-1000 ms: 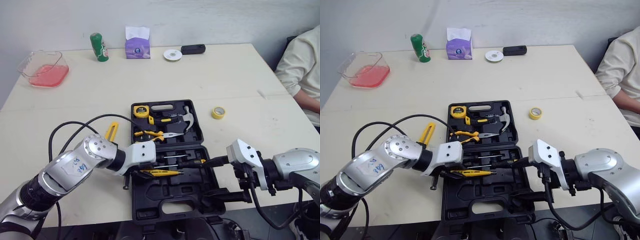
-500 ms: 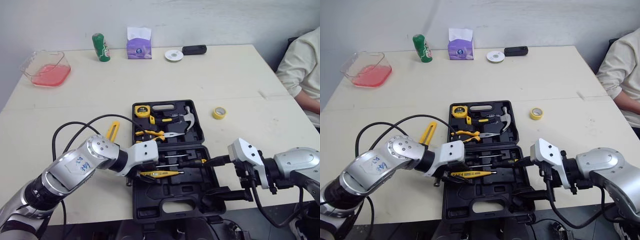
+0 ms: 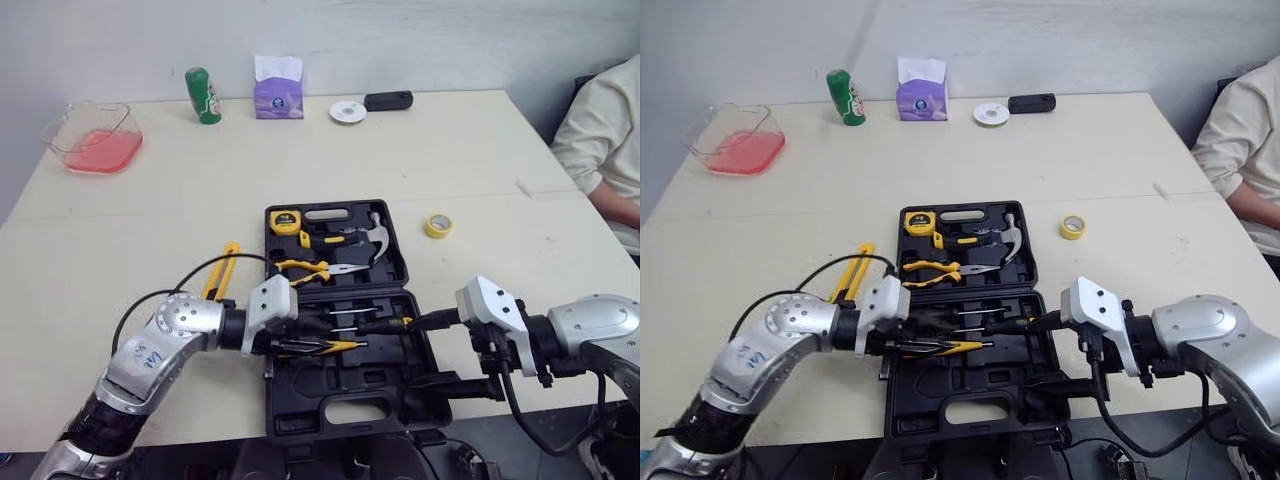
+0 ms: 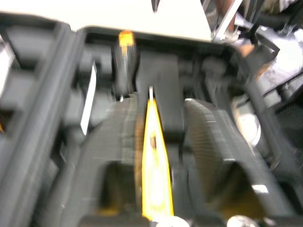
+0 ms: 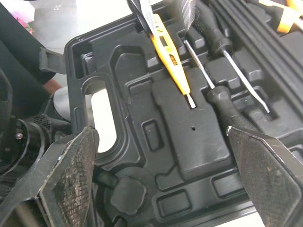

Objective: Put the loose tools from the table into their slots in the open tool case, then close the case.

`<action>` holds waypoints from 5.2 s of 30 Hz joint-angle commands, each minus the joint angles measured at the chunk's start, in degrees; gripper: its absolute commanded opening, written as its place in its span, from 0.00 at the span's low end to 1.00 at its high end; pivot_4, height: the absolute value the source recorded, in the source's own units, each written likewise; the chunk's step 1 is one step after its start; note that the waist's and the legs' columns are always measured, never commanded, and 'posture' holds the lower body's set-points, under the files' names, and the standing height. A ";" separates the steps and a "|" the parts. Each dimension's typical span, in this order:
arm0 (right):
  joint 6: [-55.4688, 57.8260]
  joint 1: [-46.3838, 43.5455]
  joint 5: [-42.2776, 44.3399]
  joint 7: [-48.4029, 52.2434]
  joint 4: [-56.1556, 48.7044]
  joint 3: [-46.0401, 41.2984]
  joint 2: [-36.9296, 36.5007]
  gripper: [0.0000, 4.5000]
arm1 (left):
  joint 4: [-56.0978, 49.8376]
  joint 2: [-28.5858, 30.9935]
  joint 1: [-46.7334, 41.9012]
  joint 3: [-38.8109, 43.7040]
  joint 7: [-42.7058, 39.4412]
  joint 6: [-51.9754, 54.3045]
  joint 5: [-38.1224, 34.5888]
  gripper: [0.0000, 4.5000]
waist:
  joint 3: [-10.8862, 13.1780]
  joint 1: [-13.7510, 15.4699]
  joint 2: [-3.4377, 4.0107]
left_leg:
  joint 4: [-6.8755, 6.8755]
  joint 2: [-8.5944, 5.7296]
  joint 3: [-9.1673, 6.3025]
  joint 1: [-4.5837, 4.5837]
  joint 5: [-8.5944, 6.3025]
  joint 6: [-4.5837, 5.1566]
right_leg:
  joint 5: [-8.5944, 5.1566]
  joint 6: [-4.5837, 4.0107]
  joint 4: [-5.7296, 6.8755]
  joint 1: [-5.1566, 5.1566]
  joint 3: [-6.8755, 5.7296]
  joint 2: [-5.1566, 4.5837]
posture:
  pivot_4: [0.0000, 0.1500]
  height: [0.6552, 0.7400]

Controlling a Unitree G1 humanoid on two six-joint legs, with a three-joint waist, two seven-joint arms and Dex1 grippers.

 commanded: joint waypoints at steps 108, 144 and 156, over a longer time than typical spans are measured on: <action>0.36 1.07 2.14 -4.52 -1.43 -1.08 0.77 1.00 | -2.29 1.84 -1.35 -4.92 1.26 7.28 3.42 0.02 | -0.60 -0.13 0.43 | -0.79 0.00 -0.17 0.75 -0.53 0.43 | -0.04 0.03 -0.91 0.86 -0.39 -0.61 | 1.00 0.82; -3.56 -20.80 2.42 -1.64 9.45 4.89 13.21 1.00 | -17.96 -4.10 24.00 42.02 50.91 34.31 -24.96 1.00 | 0.09 -1.41 -0.07 | -0.78 0.01 -0.55 0.05 -0.21 0.03 | 0.09 -0.17 -1.00 0.47 -0.85 -0.70 | 1.00 0.82; -2.63 -15.32 3.02 -6.71 3.42 1.90 12.71 1.00 | -8.11 -4.47 7.46 28.34 56.54 41.84 -15.42 1.00 | 0.09 -0.44 -0.08 | -0.79 -0.04 -0.55 0.11 -0.08 -0.17 | 0.12 -0.13 -0.89 0.47 -0.83 -0.66 | 1.00 0.82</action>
